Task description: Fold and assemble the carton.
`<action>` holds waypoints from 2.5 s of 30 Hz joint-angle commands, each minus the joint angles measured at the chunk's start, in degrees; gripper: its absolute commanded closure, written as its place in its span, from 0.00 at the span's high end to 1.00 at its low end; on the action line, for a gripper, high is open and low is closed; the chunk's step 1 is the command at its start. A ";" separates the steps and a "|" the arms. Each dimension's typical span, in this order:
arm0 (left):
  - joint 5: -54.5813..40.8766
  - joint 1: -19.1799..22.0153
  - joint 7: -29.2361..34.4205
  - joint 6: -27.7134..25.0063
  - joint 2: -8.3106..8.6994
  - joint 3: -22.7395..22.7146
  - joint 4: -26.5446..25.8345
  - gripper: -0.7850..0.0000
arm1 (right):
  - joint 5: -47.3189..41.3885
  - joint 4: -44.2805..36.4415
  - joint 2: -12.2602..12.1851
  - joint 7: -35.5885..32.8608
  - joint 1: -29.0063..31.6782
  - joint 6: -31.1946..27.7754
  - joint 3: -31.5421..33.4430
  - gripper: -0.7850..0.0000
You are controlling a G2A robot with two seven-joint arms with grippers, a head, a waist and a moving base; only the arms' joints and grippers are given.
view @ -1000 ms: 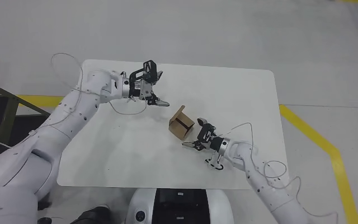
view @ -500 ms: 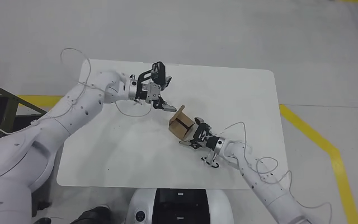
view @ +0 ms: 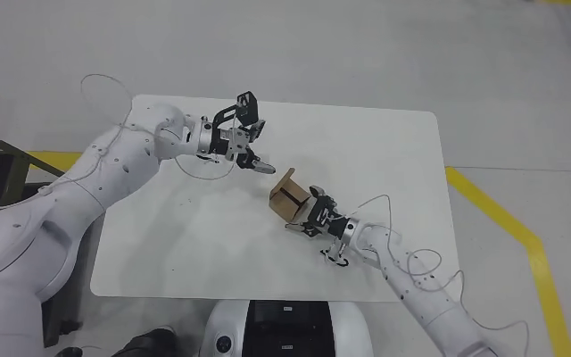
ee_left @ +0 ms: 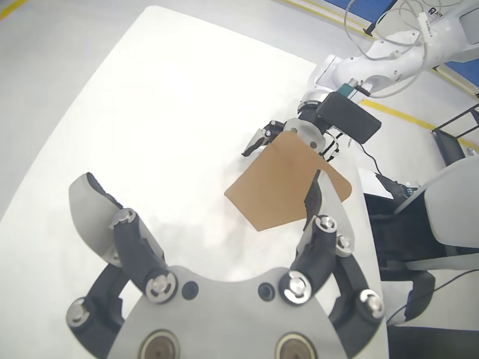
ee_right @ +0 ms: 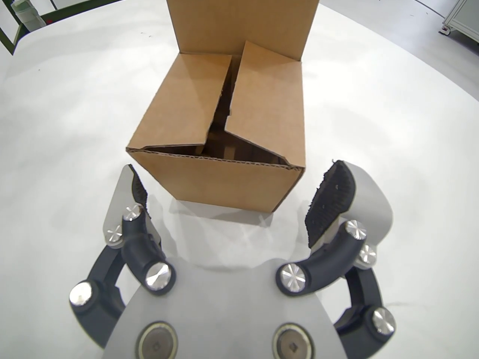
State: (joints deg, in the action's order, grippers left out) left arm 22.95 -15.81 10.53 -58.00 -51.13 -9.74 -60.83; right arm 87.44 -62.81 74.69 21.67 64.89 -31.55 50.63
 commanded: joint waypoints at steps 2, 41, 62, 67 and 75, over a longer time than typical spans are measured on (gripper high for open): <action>-5.82 0.31 6.57 0.00 0.06 0.00 -1.43 1.00 | -0.23 -0.04 -0.05 -0.01 0.09 0.01 0.17 1.00; -4.05 0.84 13.14 0.00 -8.40 0.00 6.37 1.00 | -4.48 4.69 2.65 1.37 -2.72 2.53 -4.35 0.48; -5.58 -1.42 8.03 0.00 -6.62 -1.04 12.85 1.00 | 0.24 0.97 0.72 -4.73 -5.50 -6.72 -1.16 1.00; -6.13 -1.79 7.82 0.00 -6.11 -1.83 13.57 1.00 | -1.17 0.26 0.11 -4.13 -4.32 -4.69 1.23 1.00; -5.58 -2.16 7.76 0.00 -5.49 -3.38 13.82 1.00 | -1.96 -6.27 -0.83 -1.27 5.98 4.14 2.85 1.00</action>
State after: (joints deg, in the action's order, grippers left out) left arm 17.33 -17.86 18.22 -58.00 -56.71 -12.90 -46.99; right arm 85.65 -67.82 73.92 20.30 69.10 -28.92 53.50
